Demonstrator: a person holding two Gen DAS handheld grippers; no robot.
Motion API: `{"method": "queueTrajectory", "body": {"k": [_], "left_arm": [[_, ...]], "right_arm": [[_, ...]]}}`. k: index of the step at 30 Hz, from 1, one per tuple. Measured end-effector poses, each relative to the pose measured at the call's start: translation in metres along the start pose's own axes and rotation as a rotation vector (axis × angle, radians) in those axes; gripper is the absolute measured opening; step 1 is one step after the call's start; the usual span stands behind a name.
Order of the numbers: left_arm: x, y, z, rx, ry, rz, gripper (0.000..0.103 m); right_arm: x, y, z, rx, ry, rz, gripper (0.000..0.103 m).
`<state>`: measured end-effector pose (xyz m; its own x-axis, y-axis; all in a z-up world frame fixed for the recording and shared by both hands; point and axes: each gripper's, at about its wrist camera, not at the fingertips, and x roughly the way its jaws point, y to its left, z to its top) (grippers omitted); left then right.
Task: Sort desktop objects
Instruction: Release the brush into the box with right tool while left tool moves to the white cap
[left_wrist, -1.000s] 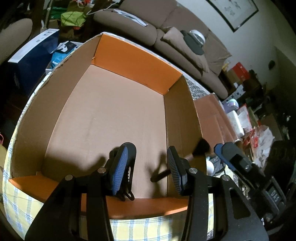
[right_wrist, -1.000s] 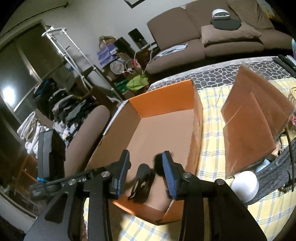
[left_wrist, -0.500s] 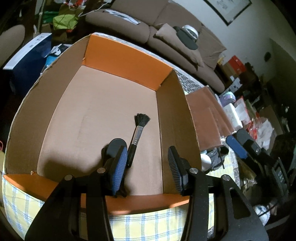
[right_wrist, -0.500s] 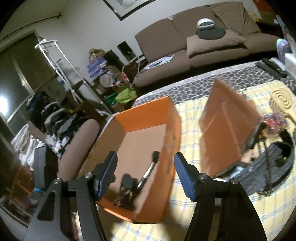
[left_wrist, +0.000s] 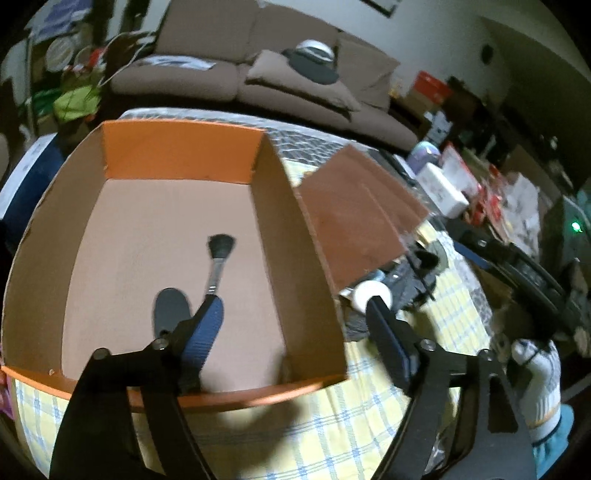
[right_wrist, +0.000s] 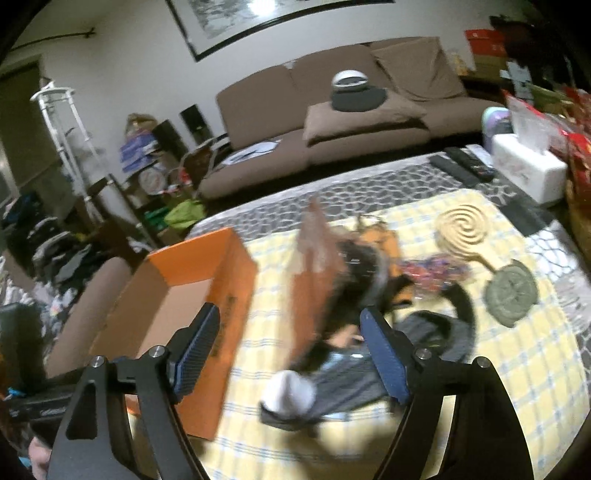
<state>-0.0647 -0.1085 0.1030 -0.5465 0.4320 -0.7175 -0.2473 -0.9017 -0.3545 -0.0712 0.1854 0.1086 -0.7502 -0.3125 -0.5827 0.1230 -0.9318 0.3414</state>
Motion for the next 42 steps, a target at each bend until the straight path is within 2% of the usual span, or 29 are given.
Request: {"method": "queueTrajectory", "body": {"k": [4,5,8,14,19,22,24,27,29,31,37,42], "left_arm": [[-0.002,-0.016,-0.002,0.023,-0.013,-0.047,0.100],[-0.003,-0.020,-0.003,0.026,-0.013,-0.053,0.101],[-0.003,-0.031,-0.005,0.040,-0.010,-0.064,0.101],[0.003,-0.062,-0.014,0.157,-0.009,-0.009,0.101],[0.018,-0.089,-0.016,0.204,0.007,-0.001,0.101],[0.032,-0.101,-0.014,0.211,0.023,-0.001,0.101],[0.040,-0.107,-0.013,0.222,0.033,0.004,0.101],[0.052,-0.118,-0.013,0.245,0.045,0.011,0.101],[0.058,-0.120,-0.013,0.257,0.049,0.021,0.101],[0.067,-0.123,-0.012,0.264,0.060,0.029,0.099],[0.098,-0.127,-0.014,0.283,0.111,0.075,0.090],[0.105,-0.127,-0.016,0.305,0.089,0.154,0.090]], "right_arm": [[-0.001,-0.013,-0.004,0.007,0.006,-0.034,0.080],[-0.001,-0.015,-0.002,0.005,0.007,-0.038,0.082],[-0.002,-0.021,-0.004,-0.020,-0.004,-0.064,0.089],[-0.010,-0.038,-0.005,-0.068,-0.070,-0.194,0.099],[-0.013,-0.061,-0.003,-0.064,-0.068,-0.256,0.099],[-0.017,-0.073,-0.004,-0.043,-0.065,-0.258,0.099],[-0.018,-0.078,-0.004,-0.031,-0.060,-0.254,0.098],[-0.018,-0.082,-0.005,-0.022,-0.043,-0.238,0.090],[-0.015,-0.084,-0.006,-0.020,-0.018,-0.218,0.078],[-0.011,-0.082,-0.008,-0.023,0.004,-0.208,0.071],[-0.004,-0.076,-0.012,-0.030,0.046,-0.174,0.068],[0.000,-0.075,-0.014,-0.013,0.068,-0.151,0.066]]}}
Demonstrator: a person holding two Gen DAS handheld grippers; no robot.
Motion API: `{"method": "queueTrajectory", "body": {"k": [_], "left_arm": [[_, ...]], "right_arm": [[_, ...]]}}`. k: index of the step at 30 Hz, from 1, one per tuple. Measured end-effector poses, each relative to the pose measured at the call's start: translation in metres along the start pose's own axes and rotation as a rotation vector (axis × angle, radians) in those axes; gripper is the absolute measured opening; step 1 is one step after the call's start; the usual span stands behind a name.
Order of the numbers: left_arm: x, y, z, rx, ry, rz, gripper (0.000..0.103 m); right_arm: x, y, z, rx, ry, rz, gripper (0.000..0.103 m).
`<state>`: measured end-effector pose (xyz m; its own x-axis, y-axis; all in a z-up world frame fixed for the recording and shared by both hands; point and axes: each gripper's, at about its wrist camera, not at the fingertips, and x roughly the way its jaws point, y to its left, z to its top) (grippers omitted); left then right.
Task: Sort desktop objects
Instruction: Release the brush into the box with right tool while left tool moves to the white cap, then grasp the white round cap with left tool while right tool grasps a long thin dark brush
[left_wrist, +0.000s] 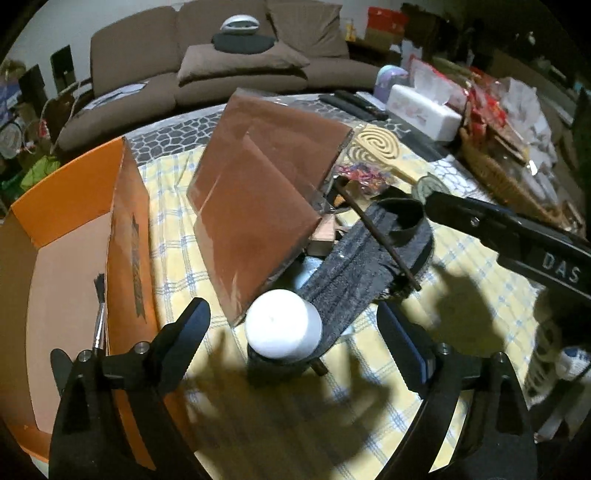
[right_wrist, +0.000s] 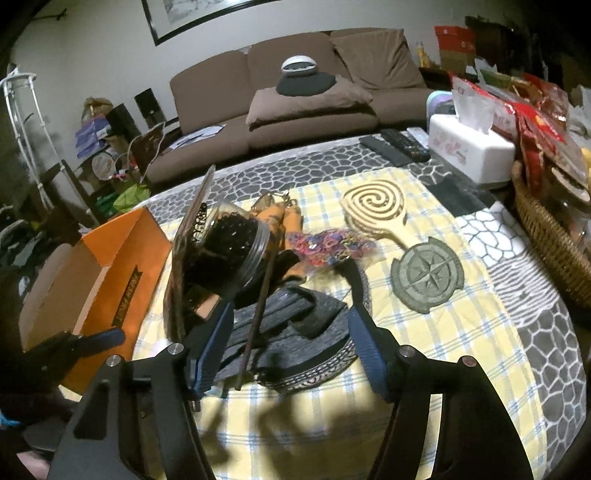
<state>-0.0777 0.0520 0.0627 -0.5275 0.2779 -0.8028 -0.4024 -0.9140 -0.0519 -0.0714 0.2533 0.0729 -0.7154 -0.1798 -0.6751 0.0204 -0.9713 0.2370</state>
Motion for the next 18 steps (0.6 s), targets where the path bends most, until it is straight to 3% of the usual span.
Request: {"method": "queueTrajectory", "body": {"k": [5,7,8,12,18], "left_arm": [[0.003,-0.008,0.004,0.064,-0.018,0.071,0.089],[0.005,-0.014,0.006,0.127,0.006,0.042,0.067],[0.007,-0.017,0.009,0.169,0.026,0.030,0.064],[0.011,-0.022,0.014,0.298,0.126,-0.062,0.064],[0.022,-0.008,0.031,0.281,0.244,-0.104,0.055]], "right_arm": [[0.004,-0.003,-0.001,0.007,0.021,-0.010,0.066],[0.004,-0.005,-0.002,0.015,0.024,-0.010,0.065],[0.003,-0.006,-0.002,0.018,0.025,-0.009,0.064],[0.003,-0.008,-0.002,0.030,0.031,0.002,0.063],[0.004,-0.006,-0.001,0.027,0.042,0.025,0.058]]}}
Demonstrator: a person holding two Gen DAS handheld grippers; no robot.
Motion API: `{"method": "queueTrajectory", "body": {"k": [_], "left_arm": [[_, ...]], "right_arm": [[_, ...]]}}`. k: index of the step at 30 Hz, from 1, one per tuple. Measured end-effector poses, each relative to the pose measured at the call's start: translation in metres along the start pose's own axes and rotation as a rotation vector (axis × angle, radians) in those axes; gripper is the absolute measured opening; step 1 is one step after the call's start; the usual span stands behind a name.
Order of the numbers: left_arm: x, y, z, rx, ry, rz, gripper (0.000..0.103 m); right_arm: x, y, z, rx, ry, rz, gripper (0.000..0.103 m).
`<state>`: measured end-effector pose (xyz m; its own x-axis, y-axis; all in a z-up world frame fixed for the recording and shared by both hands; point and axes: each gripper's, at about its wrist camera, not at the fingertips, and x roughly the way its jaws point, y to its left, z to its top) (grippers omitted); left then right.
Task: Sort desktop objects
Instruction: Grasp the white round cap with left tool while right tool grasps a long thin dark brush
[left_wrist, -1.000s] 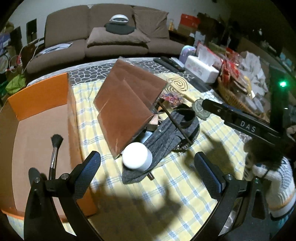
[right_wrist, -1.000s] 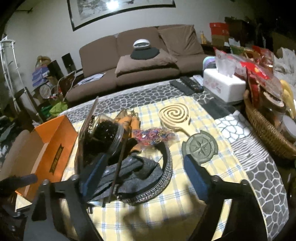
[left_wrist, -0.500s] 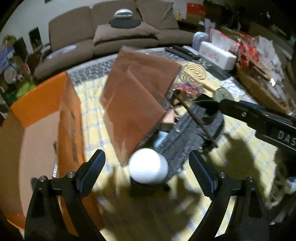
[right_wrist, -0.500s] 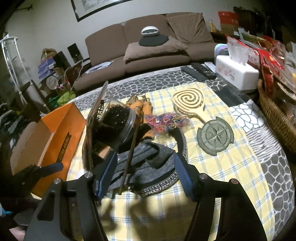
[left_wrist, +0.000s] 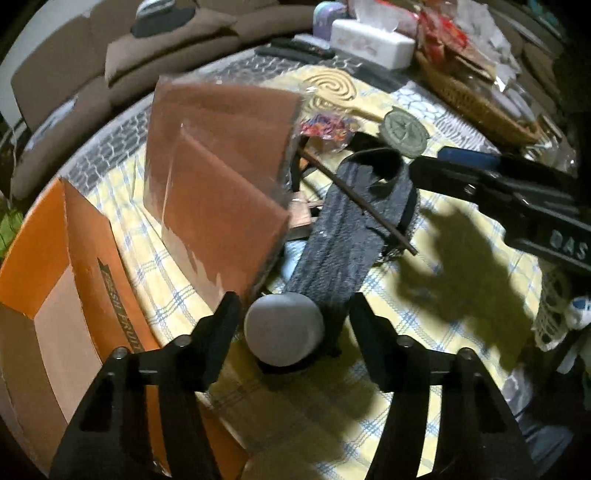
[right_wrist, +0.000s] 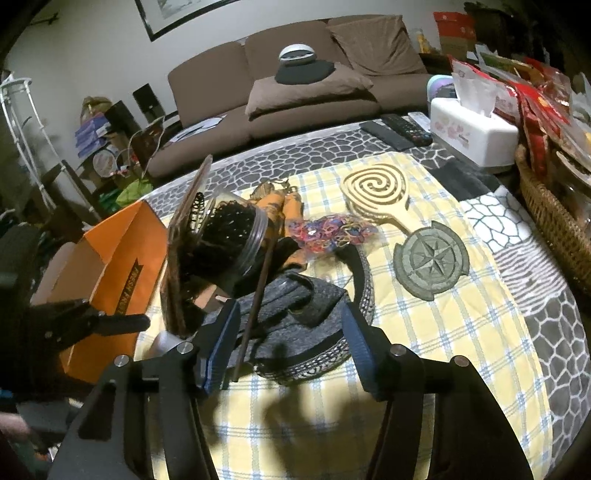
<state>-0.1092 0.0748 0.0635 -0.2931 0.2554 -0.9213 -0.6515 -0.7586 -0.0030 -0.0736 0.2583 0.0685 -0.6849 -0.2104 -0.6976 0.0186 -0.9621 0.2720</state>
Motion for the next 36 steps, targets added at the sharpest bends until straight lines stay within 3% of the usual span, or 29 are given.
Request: {"method": "queueTrajectory", "body": {"k": [5,9,21,24,27,29,31,33,36], "left_arm": [[0.022,0.012,0.007,-0.006,0.130,-0.029,0.055],[0.027,0.016,0.011,-0.014,0.173,-0.059,0.056],[0.028,0.032,0.004,-0.156,0.198,-0.141,0.060],[0.028,0.031,0.004,-0.172,0.192,-0.170,0.076],[0.034,0.026,0.003,-0.159,0.203,-0.148,0.079],[0.039,0.025,0.001,-0.152,0.213,-0.128,0.075],[0.043,0.021,-0.001,-0.156,0.217,-0.161,0.056],[0.042,0.016,-0.003,-0.151,0.205,-0.181,0.047],[0.034,0.010,-0.004,-0.141,0.186,-0.159,0.043]], "right_arm": [[0.002,0.003,-0.002,-0.001,0.013,0.009,0.058],[0.005,0.006,-0.003,-0.007,0.028,0.016,0.058],[0.017,0.012,-0.008,-0.009,0.077,0.029,0.058],[0.019,0.012,-0.008,0.002,0.088,0.035,0.058],[0.022,0.013,-0.008,0.012,0.097,0.044,0.058],[0.026,0.015,-0.009,0.009,0.106,0.036,0.058],[0.029,0.016,-0.010,0.009,0.115,0.032,0.058],[0.032,0.016,-0.011,0.007,0.120,0.027,0.058],[0.037,0.016,-0.012,0.007,0.131,0.026,0.058]]}}
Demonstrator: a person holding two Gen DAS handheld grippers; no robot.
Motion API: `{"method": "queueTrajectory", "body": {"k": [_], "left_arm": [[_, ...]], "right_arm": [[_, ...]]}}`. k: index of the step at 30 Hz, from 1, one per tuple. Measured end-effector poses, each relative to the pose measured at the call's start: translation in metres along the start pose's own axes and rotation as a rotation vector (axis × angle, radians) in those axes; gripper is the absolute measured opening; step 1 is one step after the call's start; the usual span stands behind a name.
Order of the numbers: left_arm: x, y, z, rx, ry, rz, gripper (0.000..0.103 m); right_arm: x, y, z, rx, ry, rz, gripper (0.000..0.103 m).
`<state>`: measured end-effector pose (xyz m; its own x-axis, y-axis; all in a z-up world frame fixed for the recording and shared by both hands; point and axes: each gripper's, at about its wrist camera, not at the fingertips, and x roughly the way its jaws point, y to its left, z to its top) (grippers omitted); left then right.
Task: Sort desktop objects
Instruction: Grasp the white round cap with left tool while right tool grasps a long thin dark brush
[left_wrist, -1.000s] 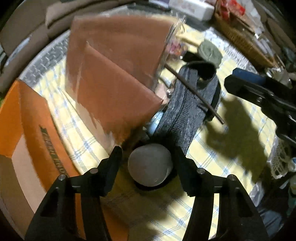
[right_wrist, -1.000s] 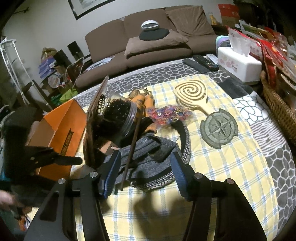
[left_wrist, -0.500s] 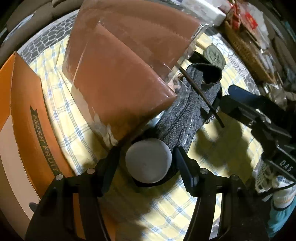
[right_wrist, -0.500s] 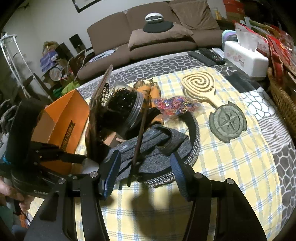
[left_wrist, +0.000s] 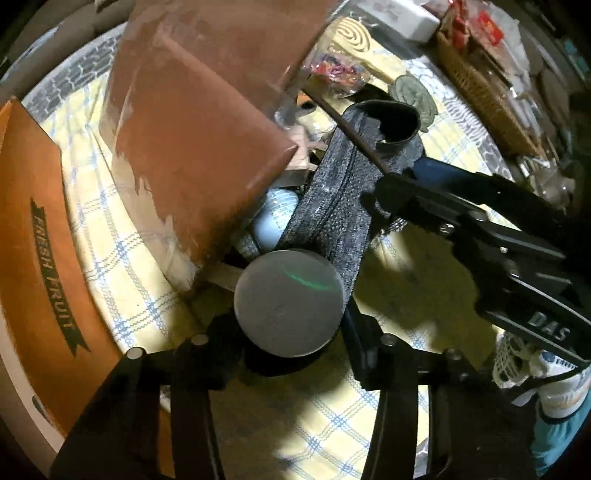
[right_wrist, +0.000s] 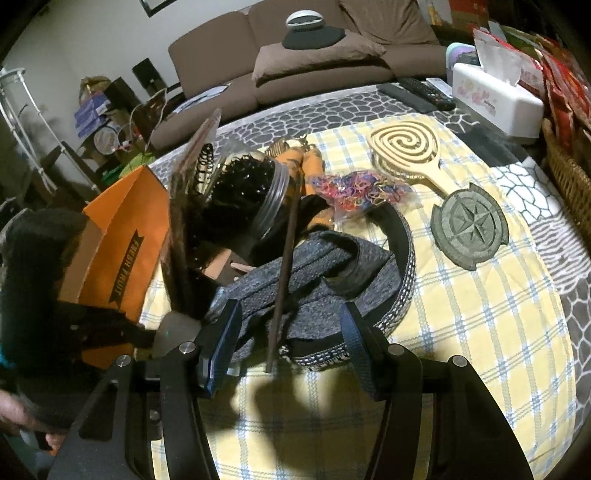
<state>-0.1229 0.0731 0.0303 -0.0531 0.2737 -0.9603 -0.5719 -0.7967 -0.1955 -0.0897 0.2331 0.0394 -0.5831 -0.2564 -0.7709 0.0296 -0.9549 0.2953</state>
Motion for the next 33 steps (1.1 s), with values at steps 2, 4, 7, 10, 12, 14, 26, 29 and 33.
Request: {"method": "queueTrajectory", "body": {"k": [2,4,7,10,12,14,26,29,33], "left_arm": [[-0.006,0.003,-0.002,-0.013,-0.016,-0.022,0.043],[-0.009,0.007,-0.003,-0.032,-0.023,-0.050,0.043],[-0.007,0.007,-0.002,-0.051,-0.025,-0.044,0.043],[-0.004,0.007,0.000,-0.066,-0.028,-0.041,0.043],[-0.002,0.005,0.001,-0.106,-0.036,-0.038,0.043],[-0.001,0.003,0.002,-0.113,-0.049,-0.044,0.039],[-0.029,0.014,-0.003,-0.205,-0.152,-0.128,0.016],[-0.025,0.011,-0.004,-0.198,-0.135,-0.111,0.021],[-0.025,0.011,-0.009,-0.213,-0.144,-0.116,0.060]], "right_arm": [[0.002,0.000,0.000,0.007,0.004,0.018,0.057],[0.003,0.000,0.000,0.015,0.007,0.025,0.053],[0.006,-0.002,0.002,0.046,0.014,0.040,0.051],[0.008,-0.004,0.004,0.068,0.013,0.048,0.042],[0.012,-0.007,0.004,0.086,0.027,0.057,0.011],[0.014,-0.012,0.002,0.107,0.038,0.062,0.006],[-0.031,-0.041,0.007,0.244,-0.087,0.217,0.004],[-0.045,-0.042,0.009,0.246,-0.118,0.241,0.004],[-0.056,-0.042,0.009,0.226,-0.140,0.241,0.004]]}}
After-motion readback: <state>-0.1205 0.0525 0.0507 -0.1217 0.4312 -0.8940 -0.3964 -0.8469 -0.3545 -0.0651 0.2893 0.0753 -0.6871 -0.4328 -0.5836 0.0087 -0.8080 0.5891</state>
